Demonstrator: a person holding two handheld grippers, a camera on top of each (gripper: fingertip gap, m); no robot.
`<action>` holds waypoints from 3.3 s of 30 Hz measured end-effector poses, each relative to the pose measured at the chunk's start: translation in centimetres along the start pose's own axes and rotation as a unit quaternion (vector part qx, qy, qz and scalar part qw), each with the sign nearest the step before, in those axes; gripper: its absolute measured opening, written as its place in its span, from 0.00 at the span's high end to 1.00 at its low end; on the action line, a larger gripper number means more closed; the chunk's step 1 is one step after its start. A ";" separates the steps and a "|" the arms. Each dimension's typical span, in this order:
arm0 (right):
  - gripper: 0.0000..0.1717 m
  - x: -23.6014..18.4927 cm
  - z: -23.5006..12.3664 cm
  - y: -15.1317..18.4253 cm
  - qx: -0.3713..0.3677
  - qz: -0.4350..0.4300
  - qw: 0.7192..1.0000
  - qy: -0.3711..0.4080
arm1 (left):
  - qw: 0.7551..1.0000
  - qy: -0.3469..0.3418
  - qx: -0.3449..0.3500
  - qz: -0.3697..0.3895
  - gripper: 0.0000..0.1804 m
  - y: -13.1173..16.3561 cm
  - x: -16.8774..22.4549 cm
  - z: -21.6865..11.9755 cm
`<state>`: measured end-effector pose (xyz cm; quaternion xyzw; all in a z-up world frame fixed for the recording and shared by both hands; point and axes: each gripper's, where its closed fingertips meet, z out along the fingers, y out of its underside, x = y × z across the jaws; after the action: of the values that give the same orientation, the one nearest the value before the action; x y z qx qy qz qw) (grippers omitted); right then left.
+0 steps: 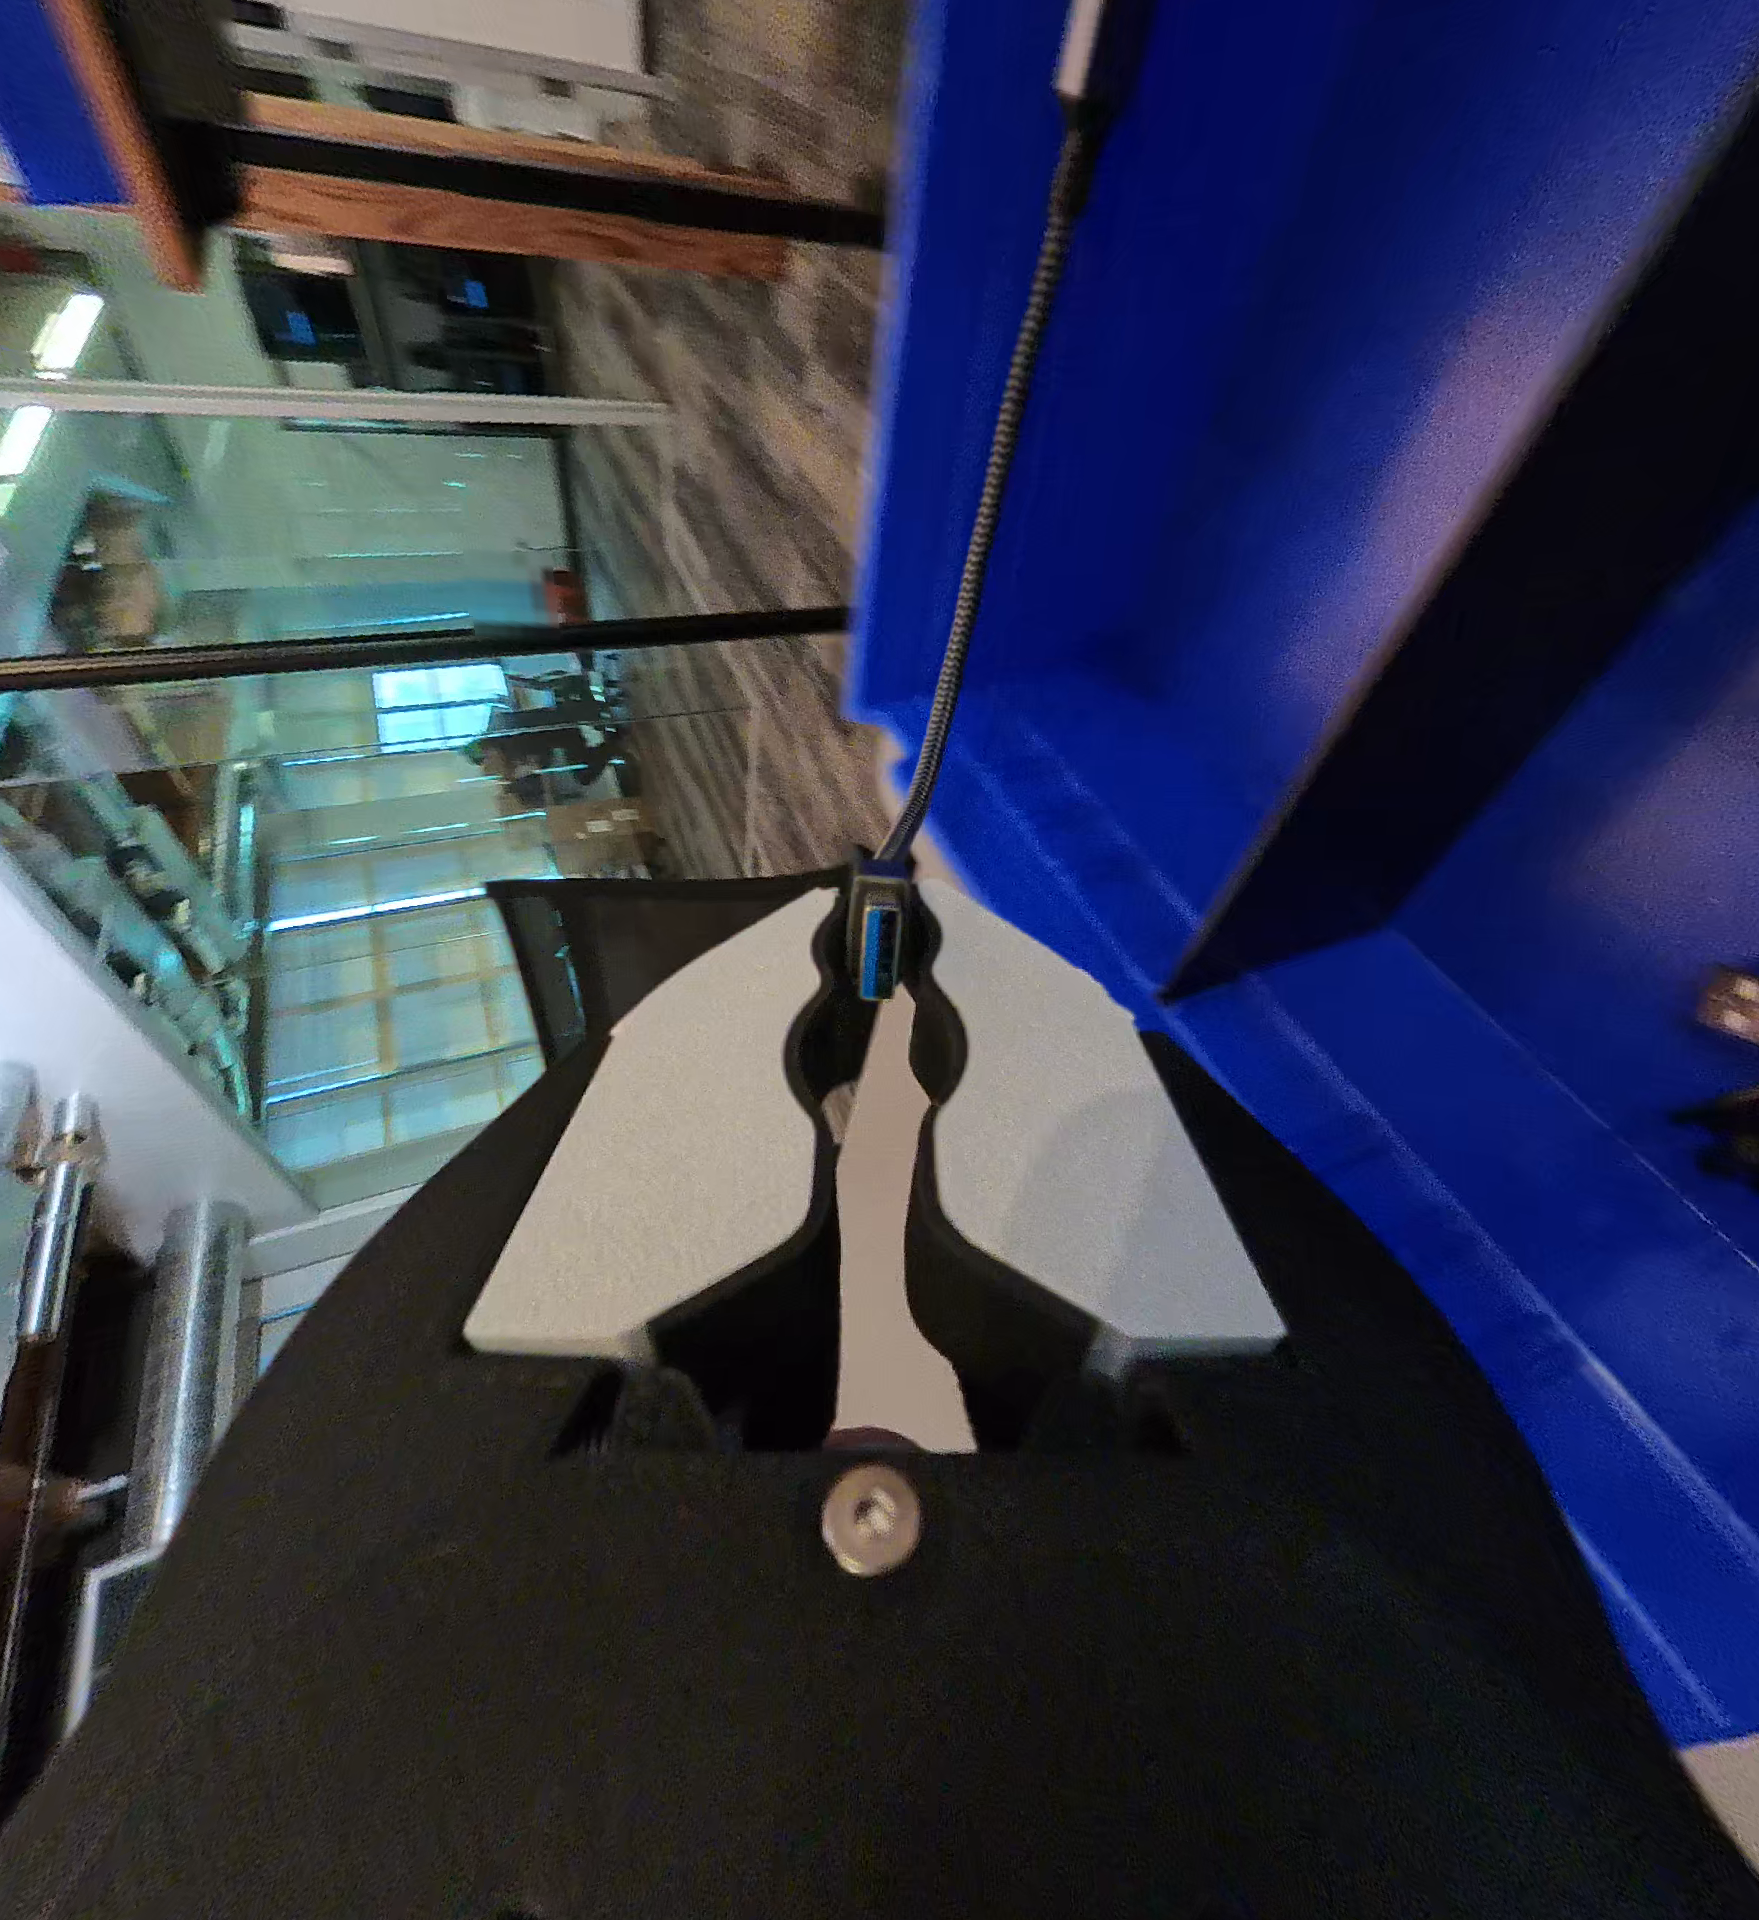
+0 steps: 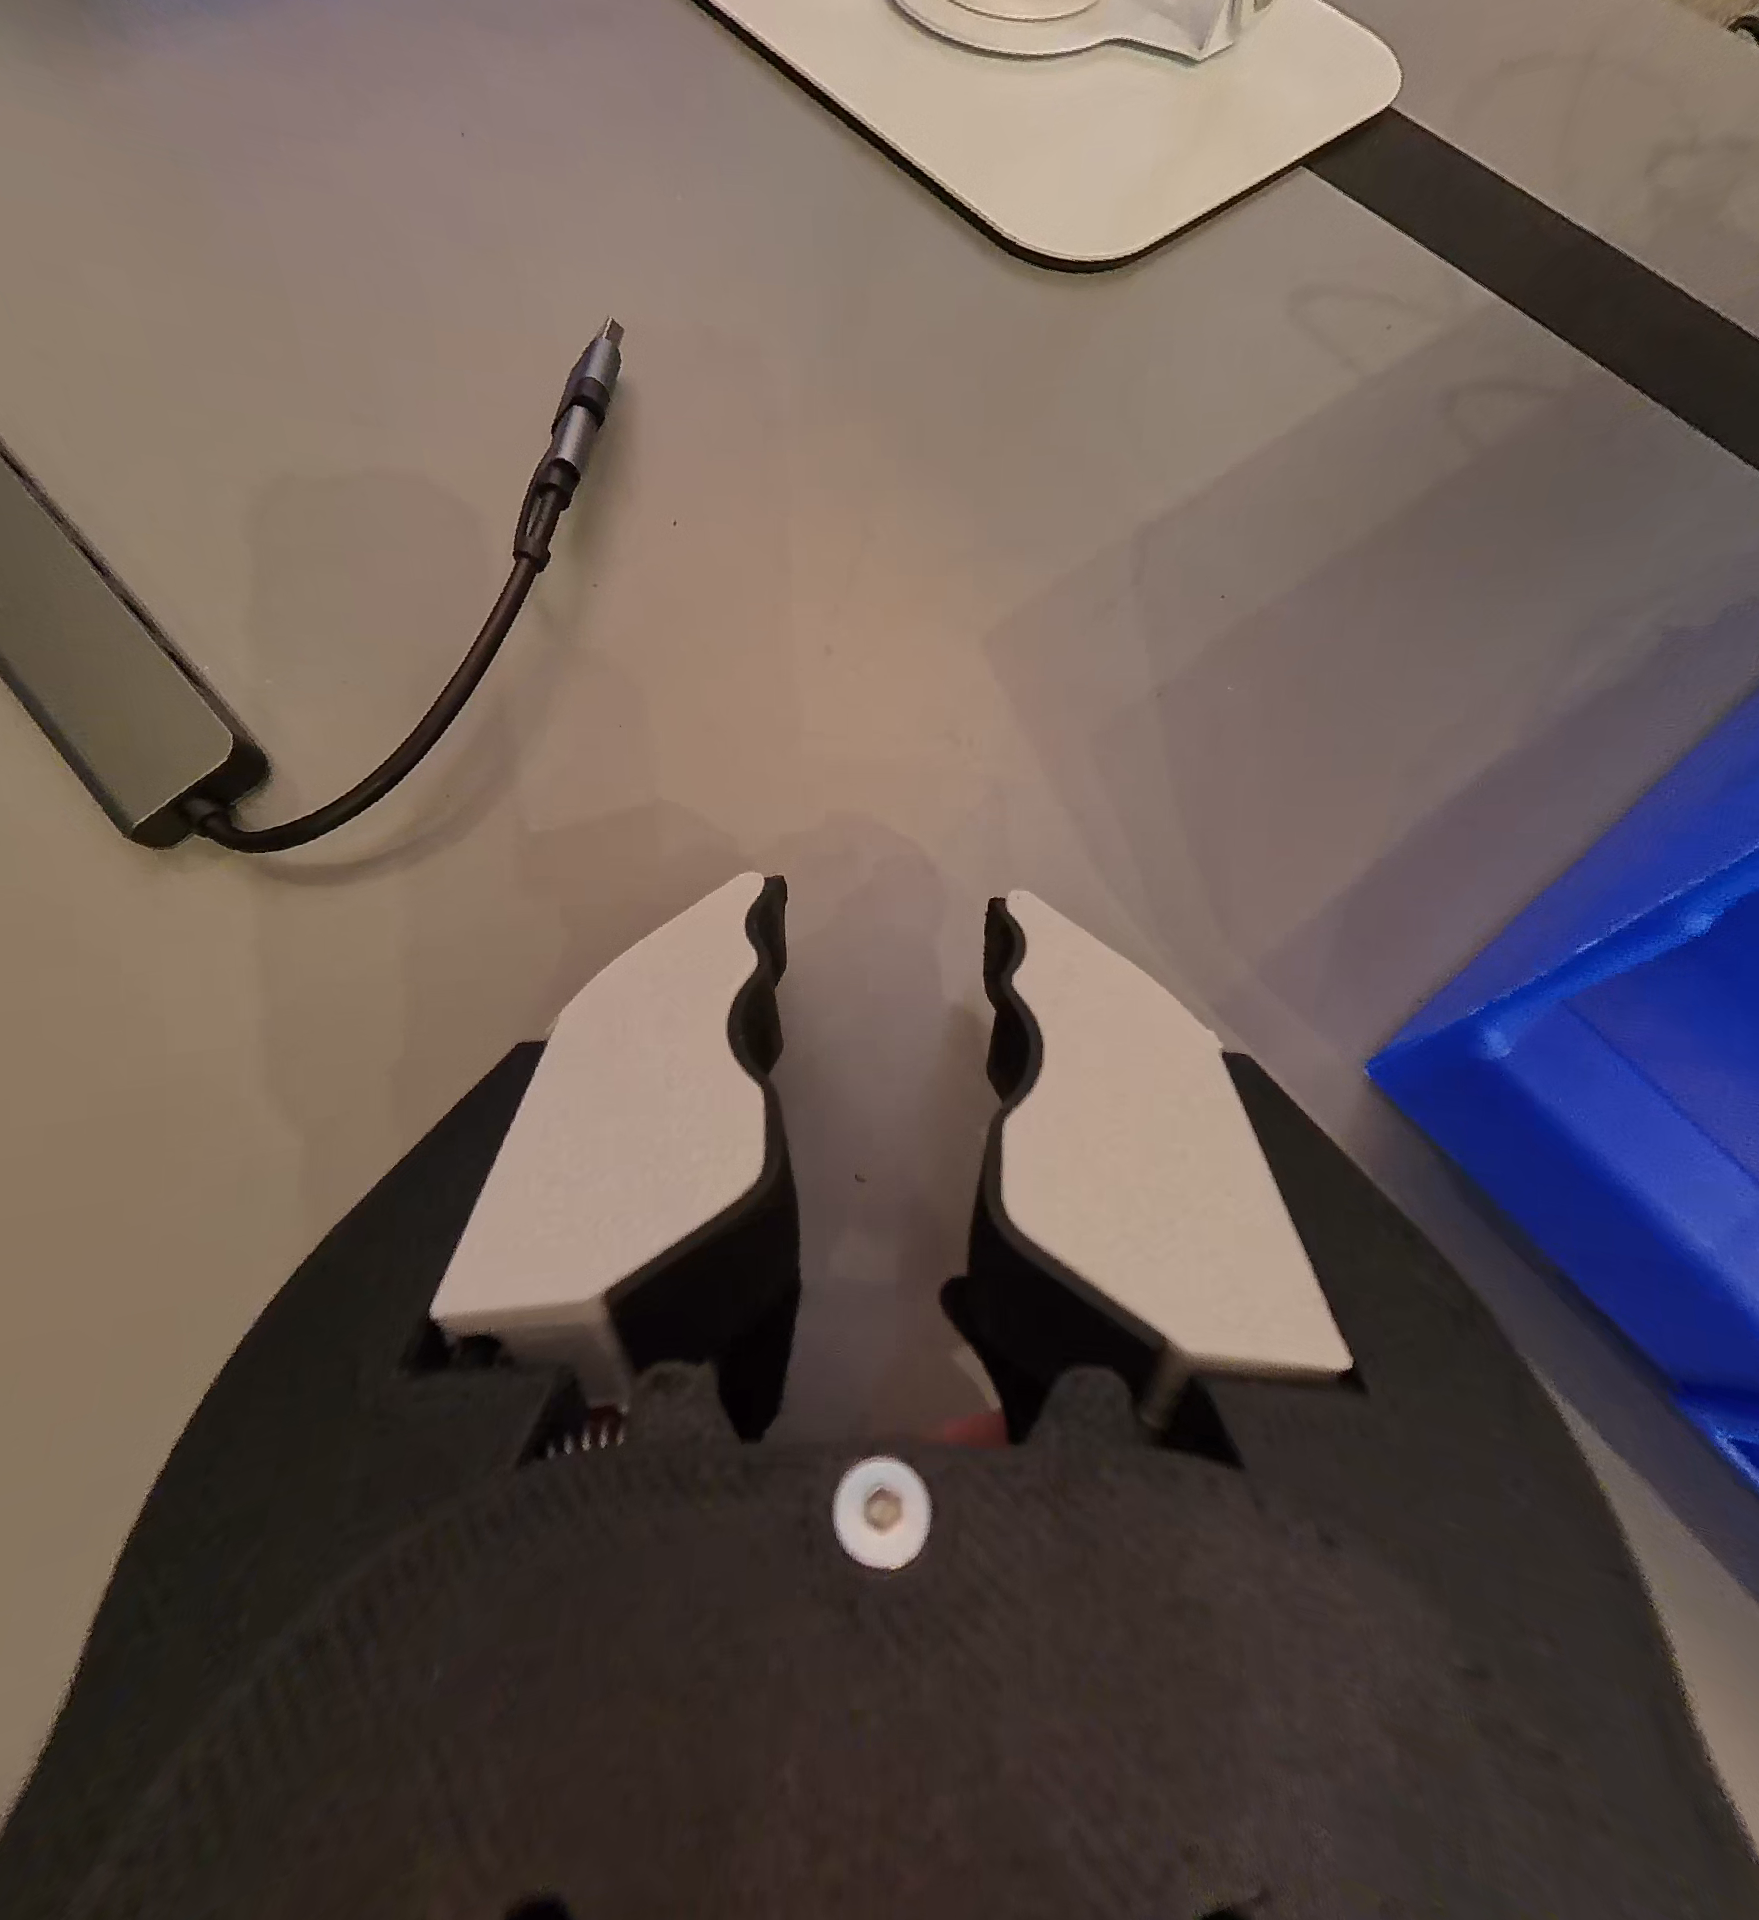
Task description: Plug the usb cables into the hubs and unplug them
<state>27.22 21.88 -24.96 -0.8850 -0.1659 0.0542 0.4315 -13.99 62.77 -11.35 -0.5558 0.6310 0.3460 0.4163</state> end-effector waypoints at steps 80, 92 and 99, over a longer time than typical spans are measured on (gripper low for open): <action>0.74 -2.0 -0.3 -0.9 0.029 -0.038 0.998 -0.042 | 0.886 0.406 0.223 0.032 0.95 -20.5 24.4 -22.8; 0.73 -4.5 -0.9 -1.4 0.045 -0.086 0.991 -0.087 | 0.883 0.404 0.240 -0.021 0.73 -27.0 23.2 -21.0; 0.72 -13.2 0.7 -3.1 -0.031 -0.185 0.958 -0.217 | 0.872 0.409 0.241 -0.116 0.77 -22.8 21.8 -23.0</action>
<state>13.93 19.69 -23.55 -0.8190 -0.4177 0.1593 0.3597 4.55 29.86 -21.03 -0.5996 0.7394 -0.1261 0.2792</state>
